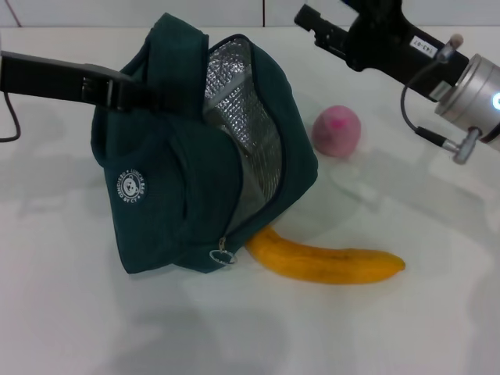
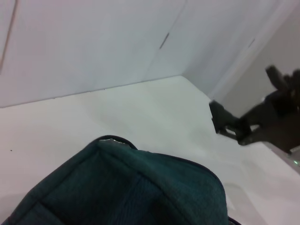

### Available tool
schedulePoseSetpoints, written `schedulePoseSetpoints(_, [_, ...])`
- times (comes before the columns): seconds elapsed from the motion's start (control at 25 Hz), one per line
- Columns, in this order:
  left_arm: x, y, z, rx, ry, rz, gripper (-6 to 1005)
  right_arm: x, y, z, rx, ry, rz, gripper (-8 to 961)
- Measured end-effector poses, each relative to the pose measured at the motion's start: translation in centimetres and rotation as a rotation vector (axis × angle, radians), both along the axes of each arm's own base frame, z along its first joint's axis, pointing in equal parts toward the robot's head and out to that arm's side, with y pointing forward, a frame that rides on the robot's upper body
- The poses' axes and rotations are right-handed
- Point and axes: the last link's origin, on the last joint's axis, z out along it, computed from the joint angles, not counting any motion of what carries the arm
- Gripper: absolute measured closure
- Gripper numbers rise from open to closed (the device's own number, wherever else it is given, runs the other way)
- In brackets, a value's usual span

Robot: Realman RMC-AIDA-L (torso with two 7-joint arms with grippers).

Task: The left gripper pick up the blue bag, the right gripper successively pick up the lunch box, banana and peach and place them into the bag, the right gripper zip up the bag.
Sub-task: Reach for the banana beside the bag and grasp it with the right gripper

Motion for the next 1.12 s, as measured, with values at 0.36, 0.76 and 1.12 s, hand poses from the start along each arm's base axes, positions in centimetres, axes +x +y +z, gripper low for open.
schedulePoseSetpoints(0.36, [-1.6, -0.4, -0.1, 0.032, -0.017, 0.035, 959, 1.4, 0.1, 1.9, 0.047, -0.338, 0.234, 221])
schedulePoseSetpoints(0.76, [-2.3, -0.8, -0.4, 0.038, -0.023, 0.048, 962, -0.3, -1.1, 4.7, 0.107, -0.640, 0.628, 229])
schedulePoseSetpoints(1.12, [-2.5, -0.9, -0.6, 0.038, -0.029, 0.056, 962, -2.4, -1.3, 6.1, 0.025, -0.867, 0.831, 230])
